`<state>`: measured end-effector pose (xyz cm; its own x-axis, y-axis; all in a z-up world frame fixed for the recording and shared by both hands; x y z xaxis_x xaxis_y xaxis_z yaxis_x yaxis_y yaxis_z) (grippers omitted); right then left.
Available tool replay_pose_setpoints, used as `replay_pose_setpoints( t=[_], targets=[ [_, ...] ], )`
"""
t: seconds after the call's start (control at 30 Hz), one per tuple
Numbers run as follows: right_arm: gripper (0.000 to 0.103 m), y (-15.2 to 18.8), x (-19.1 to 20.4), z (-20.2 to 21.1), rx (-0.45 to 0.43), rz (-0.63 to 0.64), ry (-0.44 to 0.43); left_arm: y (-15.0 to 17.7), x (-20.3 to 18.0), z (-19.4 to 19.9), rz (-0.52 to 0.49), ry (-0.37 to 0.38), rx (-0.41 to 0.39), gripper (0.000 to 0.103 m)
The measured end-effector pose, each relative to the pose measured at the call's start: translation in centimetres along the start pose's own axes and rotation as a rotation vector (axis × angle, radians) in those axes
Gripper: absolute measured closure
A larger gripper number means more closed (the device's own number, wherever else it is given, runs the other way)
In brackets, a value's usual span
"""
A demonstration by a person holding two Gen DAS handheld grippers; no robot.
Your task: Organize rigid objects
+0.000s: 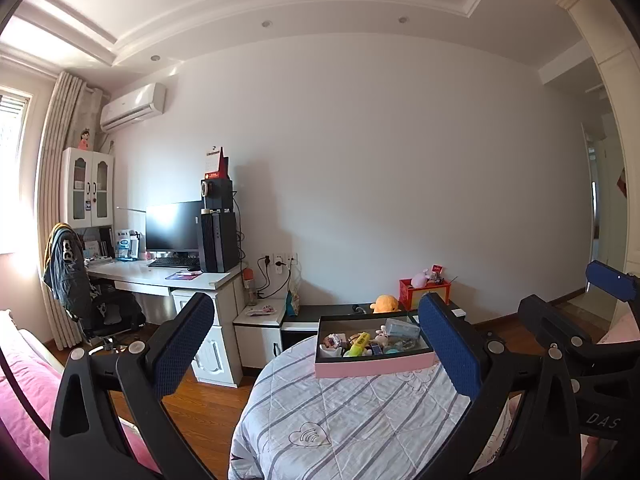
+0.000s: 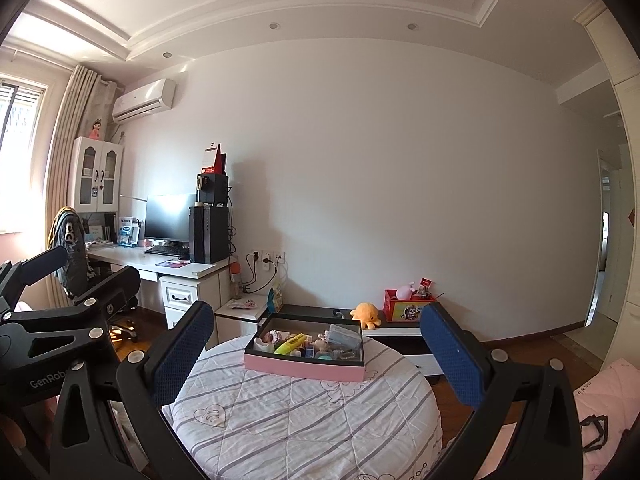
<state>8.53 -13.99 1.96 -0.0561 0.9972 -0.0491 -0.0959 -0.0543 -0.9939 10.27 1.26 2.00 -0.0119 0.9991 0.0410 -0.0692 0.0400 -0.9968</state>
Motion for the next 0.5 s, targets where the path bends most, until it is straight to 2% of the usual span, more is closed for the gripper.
replay_pose_setpoints(
  t=[0.5],
  targets=[
    [0.000,0.12,0.10,-0.16,0.013,-0.010,0.002,0.31,-0.43,-0.30,-0.003,-0.015,-0.013,0.000]
  ],
)
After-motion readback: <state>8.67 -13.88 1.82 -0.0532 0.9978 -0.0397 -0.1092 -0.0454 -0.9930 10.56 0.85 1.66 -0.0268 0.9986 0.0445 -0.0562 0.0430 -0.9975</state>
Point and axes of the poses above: each gripper's, at about its wrist camera, not at the fingertips, and z roughly against the way its jaws point, x to its left, y to its underside, the point moved 8 cm from there along -z, roughly the way its jaws point
